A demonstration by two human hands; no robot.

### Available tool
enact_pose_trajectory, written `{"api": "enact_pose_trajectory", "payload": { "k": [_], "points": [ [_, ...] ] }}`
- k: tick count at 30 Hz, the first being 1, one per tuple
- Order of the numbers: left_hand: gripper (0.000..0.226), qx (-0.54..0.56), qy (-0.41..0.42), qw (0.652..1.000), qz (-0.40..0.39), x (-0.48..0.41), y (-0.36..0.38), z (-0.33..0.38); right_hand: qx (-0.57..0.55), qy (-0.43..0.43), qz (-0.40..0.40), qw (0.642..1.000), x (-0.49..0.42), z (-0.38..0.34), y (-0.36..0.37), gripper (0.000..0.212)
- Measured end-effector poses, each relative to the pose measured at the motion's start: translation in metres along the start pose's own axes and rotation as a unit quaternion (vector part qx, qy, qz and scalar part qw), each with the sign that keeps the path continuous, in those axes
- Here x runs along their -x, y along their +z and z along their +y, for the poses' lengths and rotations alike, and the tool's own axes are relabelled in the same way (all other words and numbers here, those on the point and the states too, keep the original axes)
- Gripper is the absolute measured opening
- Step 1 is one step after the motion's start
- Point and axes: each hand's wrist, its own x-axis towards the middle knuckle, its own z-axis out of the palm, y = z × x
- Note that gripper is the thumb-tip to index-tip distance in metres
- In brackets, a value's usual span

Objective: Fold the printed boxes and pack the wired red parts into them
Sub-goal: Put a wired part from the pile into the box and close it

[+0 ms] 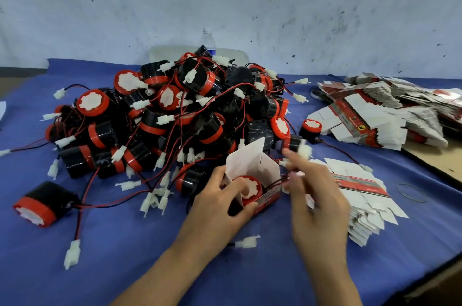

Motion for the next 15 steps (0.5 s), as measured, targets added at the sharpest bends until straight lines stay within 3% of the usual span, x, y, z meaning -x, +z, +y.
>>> {"api": "enact_pose_trajectory", "payload": {
  "k": [2,5,10,15],
  "points": [
    [0.024,-0.002,-0.002,1.0,-0.015,0.0014,-0.0004,-0.0008,-0.046,0.033,0.076,0.996,-0.0012,-0.0014,-0.0032,0.047],
    [0.021,0.0,0.011,0.999,-0.031,0.0024,0.0,0.0005,-0.052,0.054,0.091,0.993,0.0014,0.0013,-0.0031,0.054],
    [0.028,0.01,0.023,0.999,-0.047,0.0031,0.0004,0.0003,-0.057,0.08,0.058,0.994,-0.0011,0.0029,0.0013,0.031],
    [0.062,0.038,0.015,0.998,-0.057,0.004,0.0006,0.0016,-0.078,0.095,0.098,0.988,-0.0027,0.0067,0.0012,0.022]
  ]
}}
